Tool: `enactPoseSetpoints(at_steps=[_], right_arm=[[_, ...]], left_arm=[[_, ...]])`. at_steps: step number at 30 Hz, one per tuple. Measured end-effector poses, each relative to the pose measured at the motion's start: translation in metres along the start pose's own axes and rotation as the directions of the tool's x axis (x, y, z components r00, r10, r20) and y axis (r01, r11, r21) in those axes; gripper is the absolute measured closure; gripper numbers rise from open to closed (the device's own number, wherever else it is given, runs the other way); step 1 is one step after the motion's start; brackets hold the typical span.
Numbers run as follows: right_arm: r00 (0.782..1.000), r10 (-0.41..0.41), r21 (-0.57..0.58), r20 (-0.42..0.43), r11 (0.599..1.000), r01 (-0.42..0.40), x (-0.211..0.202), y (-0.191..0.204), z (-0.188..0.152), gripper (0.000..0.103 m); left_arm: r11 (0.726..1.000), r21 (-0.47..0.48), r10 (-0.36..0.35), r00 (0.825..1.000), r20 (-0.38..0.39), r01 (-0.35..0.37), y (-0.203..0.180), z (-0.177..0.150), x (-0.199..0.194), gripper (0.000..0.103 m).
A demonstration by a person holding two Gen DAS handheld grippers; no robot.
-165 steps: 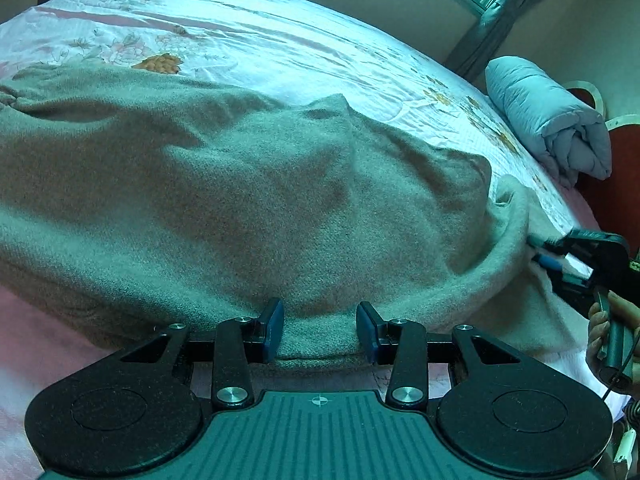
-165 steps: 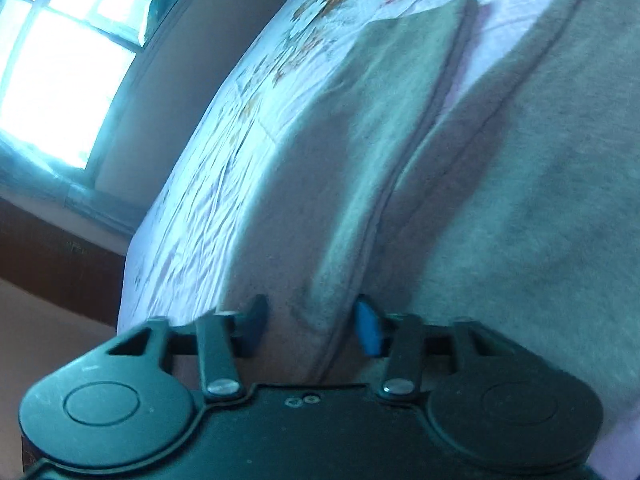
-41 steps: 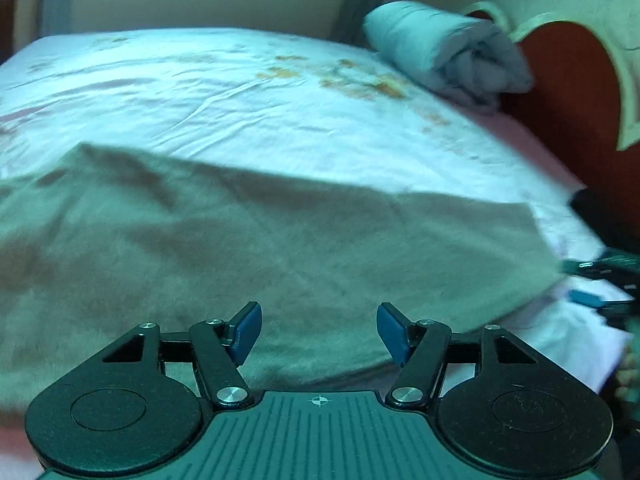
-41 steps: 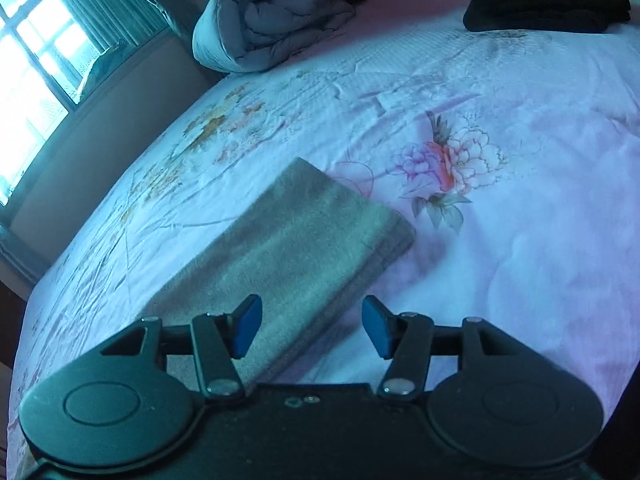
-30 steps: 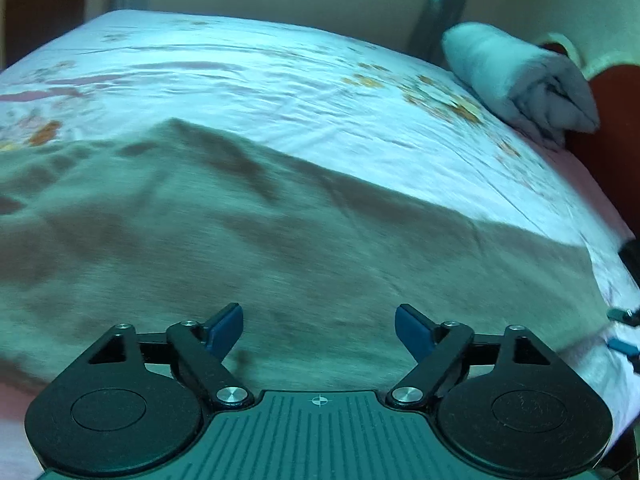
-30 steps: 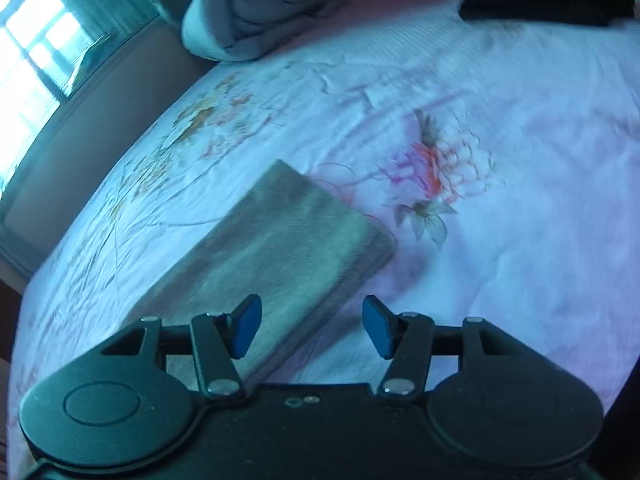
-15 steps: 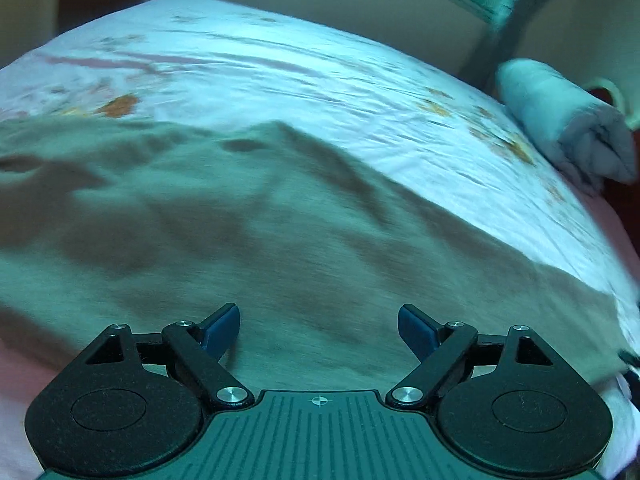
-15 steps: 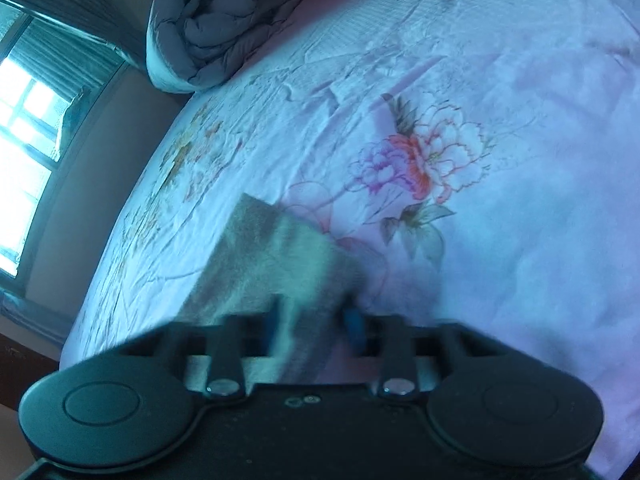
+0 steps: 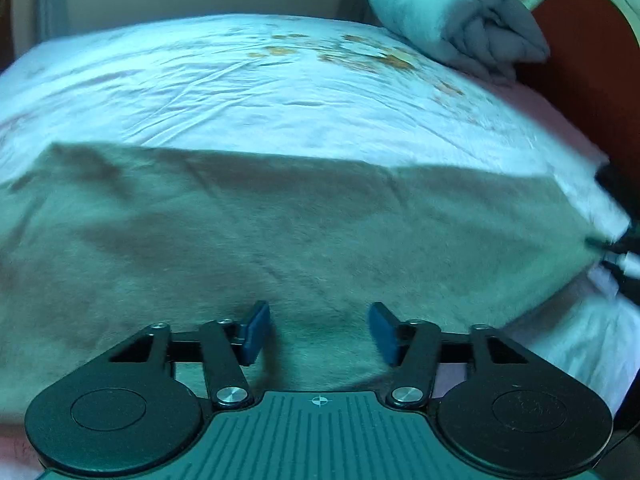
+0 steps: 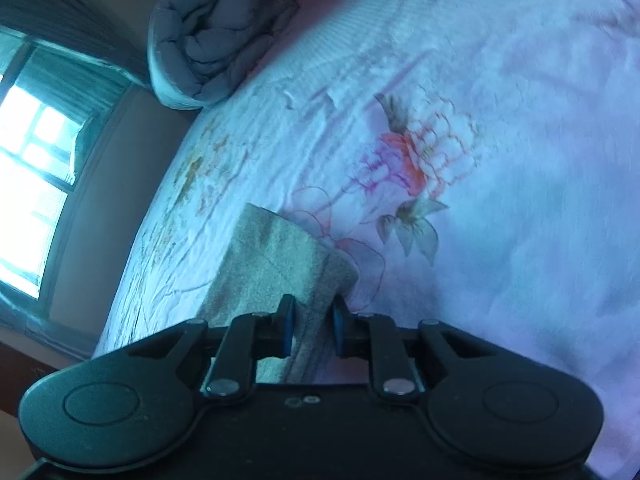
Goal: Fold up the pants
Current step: 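Grasp the sweatpants fabric again with the right tool and lift it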
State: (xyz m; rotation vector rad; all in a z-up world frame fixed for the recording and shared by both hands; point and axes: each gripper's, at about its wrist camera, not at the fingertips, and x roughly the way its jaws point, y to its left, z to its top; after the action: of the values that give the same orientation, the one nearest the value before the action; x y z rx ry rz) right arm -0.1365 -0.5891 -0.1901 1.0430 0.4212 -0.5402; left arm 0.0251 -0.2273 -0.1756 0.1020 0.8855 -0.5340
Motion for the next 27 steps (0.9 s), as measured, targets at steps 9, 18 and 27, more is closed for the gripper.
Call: enactPoseSetpoints(at_steps=[9, 18, 27], right_arm=[[0.988, 0.117, -0.309, 0.104, 0.948, -0.08, -0.032, 0.079, -0.01, 0.098], [0.934, 0.354, -0.638, -0.049, 0.708, -0.302, -0.056, 0.213, -0.061, 0.098], [0.857, 0.4, -0.652, -0.325, 0.562, -0.51, -0.033, 0.282, -0.154, 0.098]], left_arm=[[1.0, 0.013, 0.021, 1.0, 0.002, -0.021, -0.003, -0.012, 0.011, 0.056], [0.998, -0.034, -0.051, 0.998, 0.049, 0.052, 0.012, -0.016, 0.003, 0.056], [0.965, -0.263, 0.047, 0.993, 0.11, -0.016, 0.125, -0.028, -0.068, 0.056]])
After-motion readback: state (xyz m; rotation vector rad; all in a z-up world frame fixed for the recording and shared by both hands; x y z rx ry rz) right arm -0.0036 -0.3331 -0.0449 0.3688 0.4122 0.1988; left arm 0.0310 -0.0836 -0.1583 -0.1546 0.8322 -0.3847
